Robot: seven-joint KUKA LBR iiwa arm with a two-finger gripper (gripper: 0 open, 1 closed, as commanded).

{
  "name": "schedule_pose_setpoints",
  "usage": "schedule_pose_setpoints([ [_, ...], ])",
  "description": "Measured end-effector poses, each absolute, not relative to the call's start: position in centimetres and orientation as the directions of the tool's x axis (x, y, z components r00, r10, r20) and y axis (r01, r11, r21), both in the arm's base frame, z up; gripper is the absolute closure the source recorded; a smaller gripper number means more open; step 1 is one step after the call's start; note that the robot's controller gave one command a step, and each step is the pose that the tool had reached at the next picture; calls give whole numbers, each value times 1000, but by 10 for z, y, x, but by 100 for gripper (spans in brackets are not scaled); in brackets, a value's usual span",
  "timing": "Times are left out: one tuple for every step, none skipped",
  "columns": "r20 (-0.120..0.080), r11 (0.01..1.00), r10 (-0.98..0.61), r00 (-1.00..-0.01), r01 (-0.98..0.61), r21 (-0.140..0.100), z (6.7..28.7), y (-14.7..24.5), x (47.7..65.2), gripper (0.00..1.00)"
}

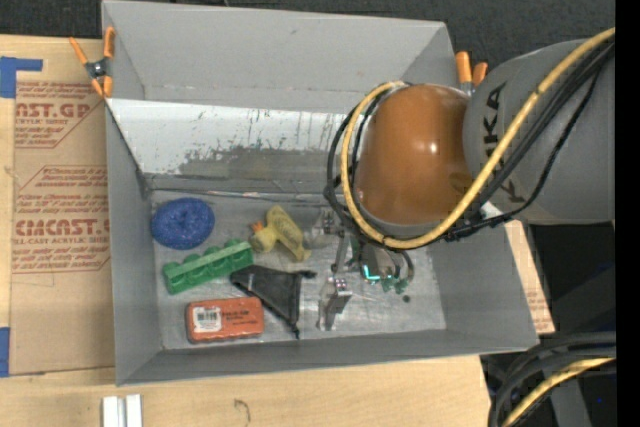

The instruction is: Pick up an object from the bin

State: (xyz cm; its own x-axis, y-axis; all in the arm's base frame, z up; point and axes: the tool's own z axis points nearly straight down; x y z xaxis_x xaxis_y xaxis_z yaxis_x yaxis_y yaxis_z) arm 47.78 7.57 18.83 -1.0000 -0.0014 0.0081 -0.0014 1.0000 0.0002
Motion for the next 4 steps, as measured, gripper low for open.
schedule_pose_setpoints([
  [0, 1000, 0, -1000, 0, 1, 192, 75, 480, 0],
  [-8, 1000, -26, -1000, -26, 2, 130, 134, 507, 0],
  [4, 999, -49, -999, -49, 2, 90, 165, 508, 0],
  [1, 999, 44, -999, 44, 0, 115, 206, 536, 0],
])
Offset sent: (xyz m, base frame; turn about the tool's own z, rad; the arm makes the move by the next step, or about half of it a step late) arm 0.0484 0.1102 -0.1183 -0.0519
